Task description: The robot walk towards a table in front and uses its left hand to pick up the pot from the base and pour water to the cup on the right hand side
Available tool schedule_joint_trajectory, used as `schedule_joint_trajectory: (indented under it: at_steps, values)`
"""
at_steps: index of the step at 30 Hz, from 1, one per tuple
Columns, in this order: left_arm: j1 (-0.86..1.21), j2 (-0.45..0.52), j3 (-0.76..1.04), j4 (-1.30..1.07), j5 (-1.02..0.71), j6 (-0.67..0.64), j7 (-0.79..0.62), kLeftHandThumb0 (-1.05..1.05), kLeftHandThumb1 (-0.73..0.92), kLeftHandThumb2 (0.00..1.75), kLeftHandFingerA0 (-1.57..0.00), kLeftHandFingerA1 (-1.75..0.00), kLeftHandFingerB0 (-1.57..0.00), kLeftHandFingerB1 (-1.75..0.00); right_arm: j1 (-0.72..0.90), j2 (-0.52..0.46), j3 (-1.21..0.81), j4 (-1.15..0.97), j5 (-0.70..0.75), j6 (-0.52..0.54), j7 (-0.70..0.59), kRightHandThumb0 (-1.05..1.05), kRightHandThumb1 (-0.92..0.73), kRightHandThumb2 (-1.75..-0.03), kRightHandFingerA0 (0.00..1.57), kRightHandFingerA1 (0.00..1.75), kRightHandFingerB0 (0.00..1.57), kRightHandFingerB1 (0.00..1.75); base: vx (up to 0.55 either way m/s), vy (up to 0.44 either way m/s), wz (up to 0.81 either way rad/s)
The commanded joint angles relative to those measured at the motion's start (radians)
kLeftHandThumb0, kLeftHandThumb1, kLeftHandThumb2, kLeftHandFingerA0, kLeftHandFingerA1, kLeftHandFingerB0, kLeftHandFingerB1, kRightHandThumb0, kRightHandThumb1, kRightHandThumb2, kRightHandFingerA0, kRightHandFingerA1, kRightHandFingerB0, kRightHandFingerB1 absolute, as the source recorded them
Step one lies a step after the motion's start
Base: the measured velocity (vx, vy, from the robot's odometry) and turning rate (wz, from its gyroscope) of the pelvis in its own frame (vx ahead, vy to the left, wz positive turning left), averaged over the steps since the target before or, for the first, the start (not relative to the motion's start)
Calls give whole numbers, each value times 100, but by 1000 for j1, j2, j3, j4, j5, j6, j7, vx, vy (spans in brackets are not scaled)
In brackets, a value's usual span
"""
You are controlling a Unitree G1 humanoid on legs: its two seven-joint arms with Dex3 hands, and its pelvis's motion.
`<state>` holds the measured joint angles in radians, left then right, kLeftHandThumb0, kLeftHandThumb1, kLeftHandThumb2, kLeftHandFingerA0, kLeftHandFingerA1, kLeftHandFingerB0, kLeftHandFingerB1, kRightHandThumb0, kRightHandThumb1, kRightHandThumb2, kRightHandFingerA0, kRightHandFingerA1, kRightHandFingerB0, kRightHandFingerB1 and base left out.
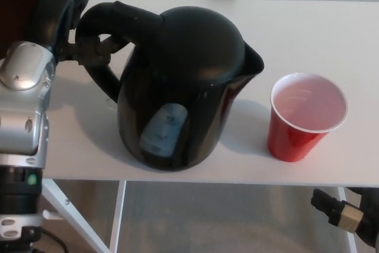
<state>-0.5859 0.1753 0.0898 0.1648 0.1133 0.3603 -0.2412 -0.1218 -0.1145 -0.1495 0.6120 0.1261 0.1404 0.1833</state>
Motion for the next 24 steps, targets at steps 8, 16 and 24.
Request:
schedule_joint_trajectory:
  at_steps: [8,16,24]
  values:
    - [-25,170,-213,84,112,-62,-72,-40,31,69,-1,-32,0,-24,-34,-4,-14,-4,2,-13,-22,-30,-57,-57,57,47,29,35,0,0,0]
    - [-48,257,-343,167,169,-134,-74,-25,23,80,-1,-48,0,-47,-49,-11,-13,-9,11,-18,9,-31,-58,-57,56,49,27,35,0,0,0]
    - [-80,315,-368,197,173,-129,-137,-25,23,80,-1,-47,0,-47,-64,-9,-13,-5,5,-11,-7,-32,-58,-56,58,48,28,34,0,0,0]
